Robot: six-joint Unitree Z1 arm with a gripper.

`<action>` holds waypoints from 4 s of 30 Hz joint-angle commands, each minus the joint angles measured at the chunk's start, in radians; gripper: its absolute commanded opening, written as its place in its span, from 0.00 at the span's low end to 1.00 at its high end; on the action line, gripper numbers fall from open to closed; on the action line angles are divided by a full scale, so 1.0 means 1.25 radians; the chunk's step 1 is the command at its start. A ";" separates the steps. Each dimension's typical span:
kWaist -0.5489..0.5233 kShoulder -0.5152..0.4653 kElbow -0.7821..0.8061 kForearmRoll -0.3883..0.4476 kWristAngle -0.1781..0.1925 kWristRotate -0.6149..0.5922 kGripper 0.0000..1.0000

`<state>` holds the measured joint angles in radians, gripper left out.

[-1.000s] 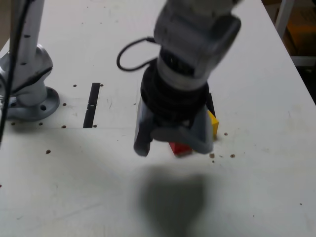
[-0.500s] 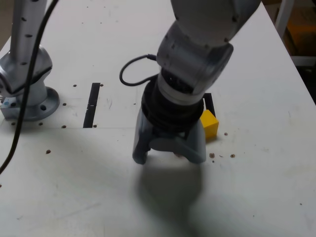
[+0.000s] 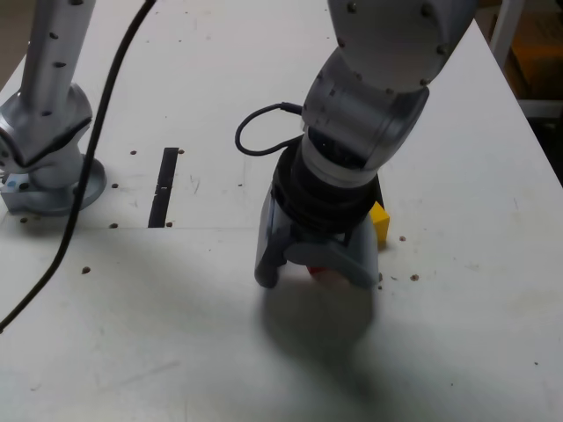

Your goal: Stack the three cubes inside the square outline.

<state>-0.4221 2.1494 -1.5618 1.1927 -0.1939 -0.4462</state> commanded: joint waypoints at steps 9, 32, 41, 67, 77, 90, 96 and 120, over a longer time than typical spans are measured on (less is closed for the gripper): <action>0.023 -0.018 0.037 0.002 -0.007 0.047 0.92; 0.044 0.004 0.025 -0.002 0.021 0.113 0.61; 0.046 0.015 0.015 -0.005 0.024 0.124 0.51; 0.007 -0.072 -0.174 0.220 0.104 0.084 0.24; 0.143 -0.140 -0.149 0.243 0.201 0.242 0.24; 0.262 -0.030 -0.135 0.116 0.205 0.336 0.24; 0.280 0.011 -0.128 0.057 0.202 0.343 0.24; 0.205 0.029 -0.118 0.061 0.094 0.313 0.24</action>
<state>-0.1636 2.1840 -1.7195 1.2648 -0.0724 -0.0528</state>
